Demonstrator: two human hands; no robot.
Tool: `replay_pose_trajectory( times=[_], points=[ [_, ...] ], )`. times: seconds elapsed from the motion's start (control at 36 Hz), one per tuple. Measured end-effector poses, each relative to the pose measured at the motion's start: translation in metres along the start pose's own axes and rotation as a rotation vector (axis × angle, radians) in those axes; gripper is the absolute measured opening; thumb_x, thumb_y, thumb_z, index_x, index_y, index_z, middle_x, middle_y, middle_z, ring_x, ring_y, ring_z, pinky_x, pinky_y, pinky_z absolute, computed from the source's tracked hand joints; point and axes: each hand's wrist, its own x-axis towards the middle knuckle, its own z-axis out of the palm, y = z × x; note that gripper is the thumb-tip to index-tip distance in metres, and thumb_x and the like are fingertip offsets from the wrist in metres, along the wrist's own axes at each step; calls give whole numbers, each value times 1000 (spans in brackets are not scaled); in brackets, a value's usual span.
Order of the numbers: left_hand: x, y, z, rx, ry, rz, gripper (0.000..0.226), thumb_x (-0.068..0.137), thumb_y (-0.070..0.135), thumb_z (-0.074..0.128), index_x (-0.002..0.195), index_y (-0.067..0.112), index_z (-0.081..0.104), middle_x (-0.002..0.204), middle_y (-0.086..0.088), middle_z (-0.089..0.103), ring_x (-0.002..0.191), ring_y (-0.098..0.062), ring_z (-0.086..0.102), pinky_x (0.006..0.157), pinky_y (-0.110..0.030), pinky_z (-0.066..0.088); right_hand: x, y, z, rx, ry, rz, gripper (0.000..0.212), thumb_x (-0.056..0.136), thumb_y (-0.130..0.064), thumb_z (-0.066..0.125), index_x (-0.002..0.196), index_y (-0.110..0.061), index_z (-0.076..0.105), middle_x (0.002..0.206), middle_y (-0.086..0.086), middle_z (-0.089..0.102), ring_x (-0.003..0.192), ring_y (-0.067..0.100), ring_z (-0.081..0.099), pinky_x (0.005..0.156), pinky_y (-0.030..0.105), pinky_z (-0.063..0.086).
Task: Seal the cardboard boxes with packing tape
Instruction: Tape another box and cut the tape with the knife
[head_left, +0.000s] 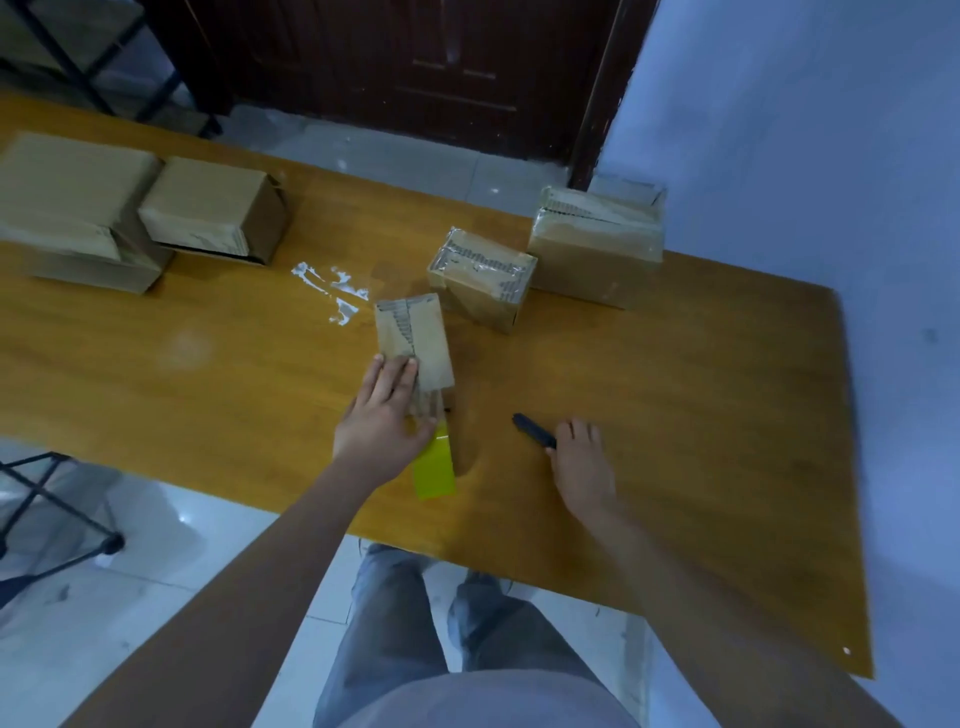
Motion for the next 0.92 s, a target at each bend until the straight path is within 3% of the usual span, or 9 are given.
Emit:
replay_pose_trajectory(
  times=[0.06,0.11,0.22,0.33,0.53,0.64,0.72,0.81,0.92],
  points=[
    [-1,-1,2,-12,13,9,75,94,54,43,154,23,9,159,11,7,147,-13,-8,108,-42,35,1,-6,-10,120,-66,-27,19,100,-25,43,109,-9,46,105,9,52,84,23,53,62,34,44],
    [-1,-2,5,-14,31,18,79,90,63,32,154,22,11,159,9,10,147,-14,-6,109,-43,33,0,-16,-21,196,-24,-103,19,98,-25,47,110,-10,46,92,8,59,68,23,56,51,33,42],
    [-1,-7,8,1,38,43,90,78,71,14,154,23,9,160,10,9,147,-13,-7,114,-44,23,-4,-42,-38,88,353,-425,20,78,-9,73,92,-17,62,73,-1,64,53,16,56,35,23,37],
    [0,-9,10,44,41,56,90,79,71,14,154,23,10,160,9,9,148,-15,-5,116,-43,16,3,-61,-42,24,502,-578,19,76,-3,59,82,-18,69,75,-2,67,59,18,58,42,21,41],
    [1,-11,14,55,65,78,89,81,70,19,153,18,18,158,2,20,148,-21,6,116,-48,16,13,-77,-41,-101,488,-603,28,76,-10,42,80,-19,69,73,-1,65,62,20,58,49,25,42],
    [2,-11,16,58,31,79,93,78,72,10,154,19,6,161,4,5,148,-18,-8,119,-44,4,8,-76,-47,-148,470,-504,27,75,-9,42,78,-17,68,68,1,63,57,20,56,45,22,36],
    [3,-12,17,41,44,93,93,78,72,14,154,17,11,161,2,8,148,-20,-5,118,-45,6,8,-63,-51,-168,317,-299,18,72,2,60,77,-15,64,66,3,60,55,23,54,43,23,27],
    [4,-14,16,38,40,102,94,78,72,14,153,16,13,160,1,12,148,-20,-3,117,-46,7,10,-45,-42,-141,69,-72,18,89,-2,52,101,-14,57,93,5,61,81,26,56,54,29,31],
    [6,-16,12,55,22,116,94,80,74,15,152,15,17,159,-1,20,148,-24,5,116,-49,14,13,-34,-21,43,-46,139,13,96,-16,51,107,-14,56,106,2,54,97,22,55,66,31,45]
  ],
)
